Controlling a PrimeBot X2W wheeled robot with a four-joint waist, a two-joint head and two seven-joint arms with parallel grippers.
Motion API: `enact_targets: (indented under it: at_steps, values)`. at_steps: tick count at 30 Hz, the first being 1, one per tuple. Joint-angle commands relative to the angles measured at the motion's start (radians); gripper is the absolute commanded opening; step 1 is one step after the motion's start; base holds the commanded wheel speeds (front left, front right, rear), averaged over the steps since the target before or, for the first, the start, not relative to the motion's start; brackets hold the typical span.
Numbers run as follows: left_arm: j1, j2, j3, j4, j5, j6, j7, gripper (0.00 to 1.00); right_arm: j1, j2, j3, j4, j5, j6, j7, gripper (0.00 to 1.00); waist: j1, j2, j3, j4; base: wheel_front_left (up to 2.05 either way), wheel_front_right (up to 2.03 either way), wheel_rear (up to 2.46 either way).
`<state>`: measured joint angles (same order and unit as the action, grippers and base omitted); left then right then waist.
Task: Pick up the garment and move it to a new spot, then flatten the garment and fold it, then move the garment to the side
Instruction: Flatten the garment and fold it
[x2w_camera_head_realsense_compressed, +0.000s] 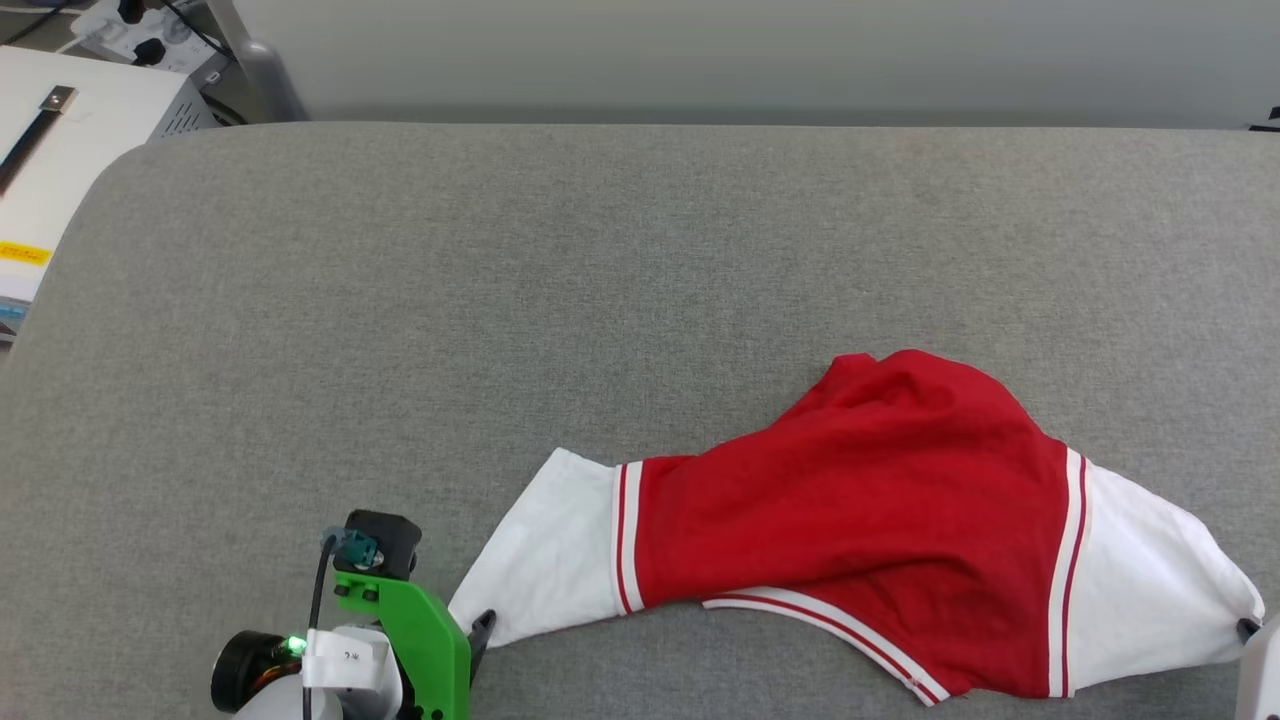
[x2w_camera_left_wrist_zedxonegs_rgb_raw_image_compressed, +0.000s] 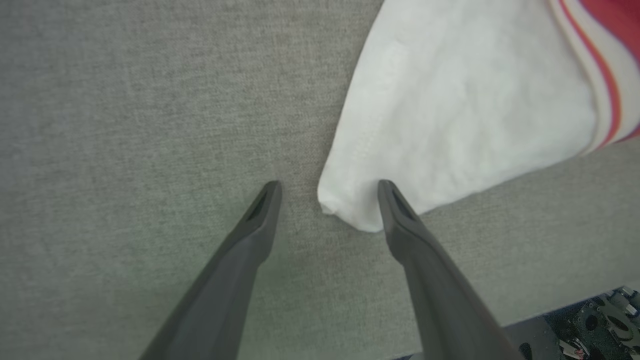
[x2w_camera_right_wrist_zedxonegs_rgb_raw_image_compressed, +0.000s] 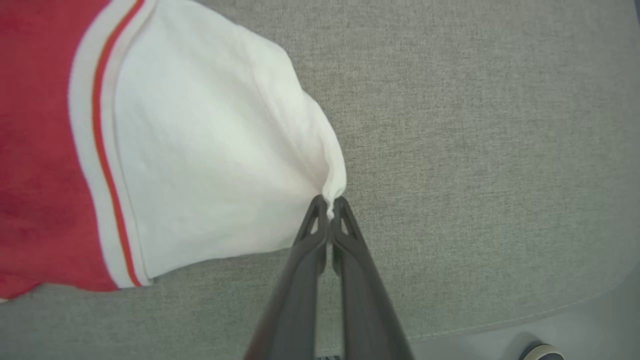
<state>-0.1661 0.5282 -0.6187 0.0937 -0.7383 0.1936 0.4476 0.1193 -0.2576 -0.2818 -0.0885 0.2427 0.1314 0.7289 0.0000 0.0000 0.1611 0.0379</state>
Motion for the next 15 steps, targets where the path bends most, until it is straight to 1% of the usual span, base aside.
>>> enact_targets:
  at_steps: [1, 5, 9, 10, 12, 15]
  values:
    - [-0.024, -0.003, 0.003, 0.011, 0.006, 0.003, -0.009, 1.0, -0.017, 0.0, 0.002, -0.004, 0.008, -0.001, -0.005, 0.0, 0.0, 0.0, 0.015, -0.011, 0.0, 0.0, 0.0]
    - [-0.04, -0.012, 0.0, 0.066, 0.01, 0.004, -0.014, 1.0, -0.029, -0.001, 0.011, -0.002, 0.01, -0.001, -0.008, 0.0, 0.0, 0.0, 0.033, -0.024, 0.0, 0.0, 0.0]
    - [-0.043, -0.029, -0.017, 0.097, -0.008, -0.002, 0.026, 1.0, -0.035, -0.005, 0.015, 0.008, 0.002, -0.001, -0.018, 0.0, 0.0, 0.0, 0.046, -0.031, 0.0, 0.0, 0.0]
    - [-0.041, -0.031, -0.027, 0.105, -0.015, -0.009, 0.047, 0.85, -0.036, -0.005, 0.017, 0.011, 0.001, -0.001, -0.021, 0.0, 0.0, 0.0, 0.048, -0.032, 0.0, 0.0, 0.0]
    - [-0.037, -0.035, -0.041, 0.11, -0.029, -0.02, 0.079, 0.01, -0.04, -0.004, 0.02, 0.017, 0.0, -0.001, -0.025, 0.0, 0.0, 0.0, 0.048, -0.034, 0.0, 0.0, 0.0]
    - [-0.028, -0.04, -0.057, 0.112, -0.046, -0.035, 0.109, 0.0, -0.043, -0.003, 0.021, 0.025, -0.002, -0.001, -0.026, 0.0, 0.0, 0.0, 0.041, -0.033, 0.0, 0.0, 0.0]
